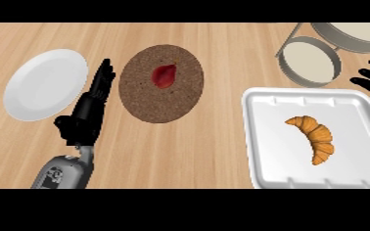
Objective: Pick the croissant from the tray and place it in the tiered basket
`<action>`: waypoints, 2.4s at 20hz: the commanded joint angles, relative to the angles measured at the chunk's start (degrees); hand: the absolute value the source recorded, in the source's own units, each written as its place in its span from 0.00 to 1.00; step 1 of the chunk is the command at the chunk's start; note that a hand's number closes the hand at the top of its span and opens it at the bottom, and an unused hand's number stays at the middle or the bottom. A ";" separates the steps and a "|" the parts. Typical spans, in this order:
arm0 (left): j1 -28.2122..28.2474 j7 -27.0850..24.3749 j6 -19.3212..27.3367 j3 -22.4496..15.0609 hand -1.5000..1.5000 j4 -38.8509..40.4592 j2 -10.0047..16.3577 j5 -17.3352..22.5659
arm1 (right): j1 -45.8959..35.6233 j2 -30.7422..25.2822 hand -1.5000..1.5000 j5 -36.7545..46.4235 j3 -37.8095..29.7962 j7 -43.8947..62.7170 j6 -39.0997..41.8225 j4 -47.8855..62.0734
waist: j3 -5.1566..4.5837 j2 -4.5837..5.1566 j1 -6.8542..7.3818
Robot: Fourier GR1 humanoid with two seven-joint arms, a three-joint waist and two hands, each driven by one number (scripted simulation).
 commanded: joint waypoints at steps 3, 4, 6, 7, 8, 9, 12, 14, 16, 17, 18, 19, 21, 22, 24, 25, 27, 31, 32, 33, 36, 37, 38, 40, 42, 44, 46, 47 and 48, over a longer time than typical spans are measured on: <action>1.19 -0.47 1.60 -0.55 0.50 0.37 -1.05 -1.16 | -5.30 -11.91 0.00 8.94 -6.28 -0.40 15.29 -4.80 | -0.06 -0.86 -0.99; 1.77 -0.85 1.54 -1.51 0.50 0.40 -1.74 -1.34 | -6.46 -12.97 0.00 10.93 -7.68 -0.76 15.09 -7.00 | 0.00 -1.00 -1.21; 1.08 -0.30 1.27 -0.78 0.50 0.78 -1.15 -1.06 | -8.83 -14.93 0.00 14.99 -9.59 -0.61 15.12 -11.67 | -0.01 -1.02 -1.21; 0.91 -0.29 2.15 -0.34 0.50 0.89 -1.43 -1.31 | -9.20 -15.24 0.00 17.24 -10.56 -0.68 15.40 -14.31 | -0.02 -1.16 -1.64; 1.72 -0.07 1.39 -0.84 0.50 0.19 -1.27 -0.94 | -10.21 -15.73 0.00 19.18 -12.10 -0.88 15.01 -16.04 | 0.01 -1.25 -1.09; 0.92 -0.24 1.90 -0.06 0.50 0.96 -1.28 -1.01 | -10.73 -15.85 0.00 21.26 -12.93 -0.95 15.31 -19.26 | -0.01 -1.23 -1.85; 1.54 -1.03 2.15 -0.69 0.50 0.97 -1.58 -1.69 | -11.13 -15.04 0.00 27.92 -15.67 -0.98 15.63 -25.87 | 0.00 -1.09 -1.89; 0.48 0.30 2.60 -0.07 0.50 1.66 -1.08 -2.18 | -9.93 -11.57 0.00 32.89 -15.57 -0.99 15.65 -31.36 | 0.06 -0.84 -1.82; 0.59 0.39 2.51 -1.06 0.50 1.20 -1.93 -2.28 | -9.29 -10.12 0.00 36.85 -17.35 -1.84 16.96 -33.70 | 0.00 -0.68 -1.53; 3.86 -0.60 2.15 -1.59 0.50 -1.32 -1.19 -2.33 | -7.34 -7.56 0.00 39.05 -17.71 -2.22 16.09 -36.81 | -0.01 -1.10 -1.02; 0.71 -0.21 3.50 -1.62 0.50 1.54 -2.91 -3.08 | -7.15 -6.75 0.00 40.83 -16.66 -2.26 16.91 -38.97 | 0.00 -0.60 -1.79; 0.16 -0.17 3.77 -1.71 0.50 1.62 -3.24 -3.35 | -7.64 -6.52 0.00 42.18 -17.73 -3.27 17.77 -38.98 | -0.08 -0.54 -1.45; 0.95 -0.02 3.28 -1.09 0.50 1.39 -2.84 -2.65 | -3.94 -3.85 0.00 45.30 -18.96 -4.80 18.34 -43.27 | -0.10 -0.82 -2.08; 1.00 1.61 2.60 -1.53 0.50 -0.79 -1.58 -3.09 | -4.10 -2.96 0.00 46.84 -19.00 -5.49 18.62 -42.58 | -0.04 -0.75 -0.98; -0.52 2.34 3.94 -1.98 0.50 -0.63 -2.84 -4.06 | -3.56 -1.69 0.00 49.76 -18.65 -6.38 18.48 -45.04 | -0.12 -0.71 -1.04; 3.66 0.88 2.82 -2.34 0.50 -2.16 -2.15 -3.17 | -1.94 -2.56 0.00 49.50 -21.17 -8.11 19.34 -47.20 | -0.12 -1.07 -1.33; 2.17 1.15 3.28 -1.95 0.50 -1.69 -2.12 -3.74 | -0.83 -2.43 0.00 52.10 -19.33 -8.27 19.41 -49.29 | -0.12 -0.87 -1.21; 0.87 2.19 3.08 -2.11 0.50 -2.05 -2.50 -3.74 | 0.28 -2.88 0.00 57.58 -15.98 -8.25 18.11 -51.66 | -0.14 -0.61 -0.35; -0.35 1.44 2.22 -0.73 0.50 -0.24 -1.75 -3.03 | 0.52 -3.04 0.00 58.74 -16.49 -9.51 18.09 -51.87 | -0.12 -0.40 -0.74; 1.32 0.31 1.87 -0.20 0.50 -0.63 -1.45 -2.28 | 1.44 -2.63 0.00 60.31 -15.35 -9.56 17.27 -53.17 | -0.11 -0.42 -0.31; 1.26 0.57 2.04 -0.59 0.50 0.22 -1.69 -2.94 | 2.15 -4.09 0.00 64.10 -14.50 -11.81 16.11 -53.12 | -0.12 -0.38 -0.32; 0.28 0.94 1.39 -0.05 0.50 -0.35 -1.28 -2.35 | 2.86 -3.83 0.00 65.36 -13.73 -12.93 15.22 -53.75 | -0.10 -0.43 -0.42; -0.03 0.44 1.96 -0.64 0.50 -0.03 -2.24 -2.78 | 3.12 -4.95 0.00 66.41 -13.47 -13.84 14.59 -54.20 | -0.06 -0.39 -0.59; 0.34 0.97 3.08 -0.72 0.50 0.70 -2.95 -3.40 | 5.60 -5.04 0.00 68.92 -13.45 -16.76 12.35 -57.59 | -0.03 -0.68 -1.69; 1.99 0.46 2.81 -1.91 0.50 -0.76 -2.67 -4.15 | 5.53 -6.32 0.00 71.61 -12.91 -18.84 10.26 -55.62 | 0.00 -0.61 -0.62; 1.70 -0.26 1.75 -0.30 0.50 0.36 -1.80 -2.95 | 6.73 -6.73 0.00 74.52 -11.38 -20.77 8.09 -57.73 | -0.06 -0.64 -0.99; 0.14 1.06 2.80 -1.61 0.50 -0.11 -3.16 -4.14 | 5.74 -7.95 0.00 77.39 -9.65 -22.66 5.35 -55.92 | -0.01 -0.42 -0.36; -0.85 2.50 1.24 0.15 0.50 -1.22 -1.26 -2.66 | 7.43 -7.09 0.00 79.49 -7.85 -22.33 2.96 -57.00 | 0.11 -0.37 -0.09; 0.70 0.83 1.34 -1.63 0.50 -0.29 -2.42 -3.46 | 5.73 -8.51 0.00 80.81 -7.36 -24.10 1.74 -55.43 | -0.01 -0.25 0.37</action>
